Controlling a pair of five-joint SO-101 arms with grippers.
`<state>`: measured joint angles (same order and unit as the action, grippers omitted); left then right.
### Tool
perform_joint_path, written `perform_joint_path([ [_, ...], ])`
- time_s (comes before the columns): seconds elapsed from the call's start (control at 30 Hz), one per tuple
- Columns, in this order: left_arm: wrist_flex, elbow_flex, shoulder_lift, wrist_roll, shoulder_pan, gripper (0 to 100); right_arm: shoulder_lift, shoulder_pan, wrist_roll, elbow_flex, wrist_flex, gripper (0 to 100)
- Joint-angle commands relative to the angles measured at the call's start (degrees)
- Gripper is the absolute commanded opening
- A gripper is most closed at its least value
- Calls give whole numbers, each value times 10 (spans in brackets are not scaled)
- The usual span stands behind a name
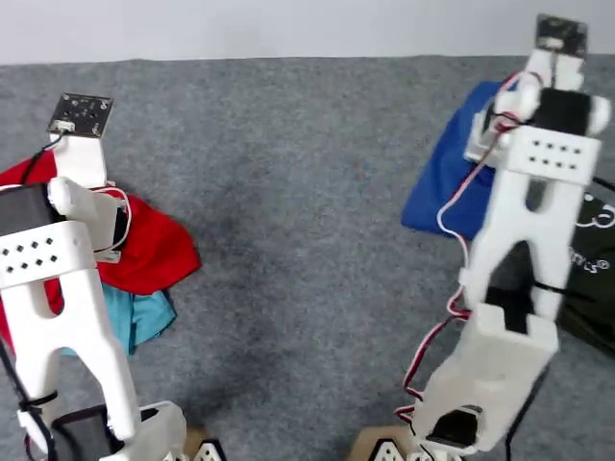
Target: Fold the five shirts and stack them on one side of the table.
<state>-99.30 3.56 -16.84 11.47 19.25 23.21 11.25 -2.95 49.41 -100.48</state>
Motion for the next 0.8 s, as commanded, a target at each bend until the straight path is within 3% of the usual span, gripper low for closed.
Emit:
perform_joint_path([
  [0.0, -11, -1, -21, 0, -1, 22, -76, 36, 43, -41, -23, 9],
  [0.37, -11, -1, -17, 0, -2, 22, -80, 124, 53, -60, -7, 9],
  [0.77, -11, -1, -16, 0, -2, 22, -29, 199, 140, -58, 51, 9],
])
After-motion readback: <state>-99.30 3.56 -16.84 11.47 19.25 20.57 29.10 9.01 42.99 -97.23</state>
